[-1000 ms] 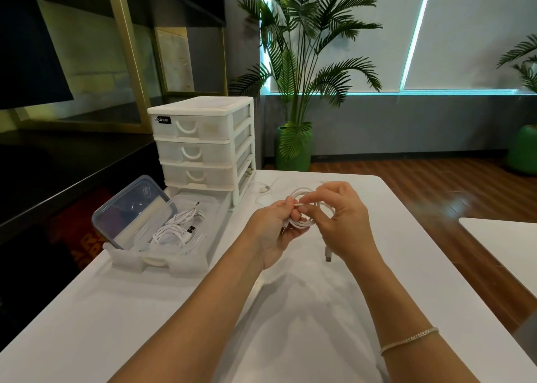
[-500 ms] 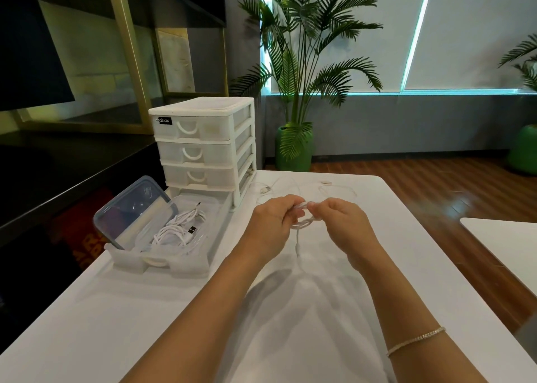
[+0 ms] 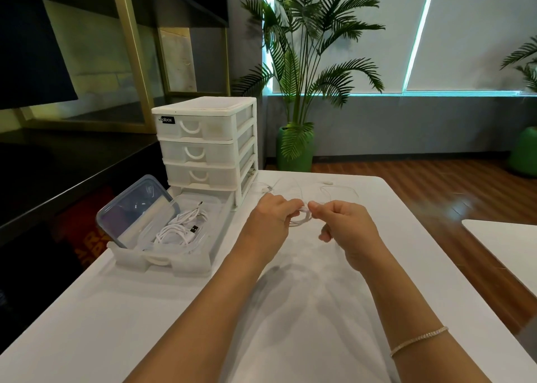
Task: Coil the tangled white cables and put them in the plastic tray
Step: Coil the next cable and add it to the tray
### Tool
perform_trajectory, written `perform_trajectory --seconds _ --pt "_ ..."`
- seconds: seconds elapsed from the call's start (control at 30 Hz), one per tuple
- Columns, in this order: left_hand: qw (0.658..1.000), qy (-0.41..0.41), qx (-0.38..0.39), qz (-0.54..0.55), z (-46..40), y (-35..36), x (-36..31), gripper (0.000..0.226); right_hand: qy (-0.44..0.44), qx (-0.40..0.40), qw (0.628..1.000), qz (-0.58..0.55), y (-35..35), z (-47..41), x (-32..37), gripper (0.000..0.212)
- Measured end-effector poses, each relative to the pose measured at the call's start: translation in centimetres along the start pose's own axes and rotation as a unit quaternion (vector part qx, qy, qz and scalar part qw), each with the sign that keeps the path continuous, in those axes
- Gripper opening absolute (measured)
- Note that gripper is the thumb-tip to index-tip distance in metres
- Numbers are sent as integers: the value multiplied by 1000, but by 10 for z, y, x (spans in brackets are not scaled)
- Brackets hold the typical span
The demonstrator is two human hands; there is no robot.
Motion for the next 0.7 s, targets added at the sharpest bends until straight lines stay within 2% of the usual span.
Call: perform_trajectory --seconds 0.1,0.17,0.3,0.4,0.5,0.7 --pt "1000 -21 -1 -4 -1 -1 6 30 14 10 999 -31 -2 0 -2 28" --pt "996 -66 9 59 -2 0 9 29 7 -8 1000 -17 -4 -2 -3 29" --pt "945 -172 86 266 3 17 10 20 -2 -50 998 33 -8 -5 -6 32" --pt "919 -202 93 326 7 25 9 17 8 -44 999 32 -6 -4 -7 34" --pt "922 -204 87 318 8 26 9 16 21 -40 999 19 -4 -3 -7 35" --pt "968 -137 45 208 10 18 -6 27 58 -27 998 8 -3 -2 -12 33"
Point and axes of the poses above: each hand's wrist, its own z-axis away from the middle knuckle, its own y-axis out of the palm, x = y × z, the point moved 7 cm from there along -z, towards the middle knuckle, and after that the axes turned 6 degrees about -y, right-handed, at the moved point
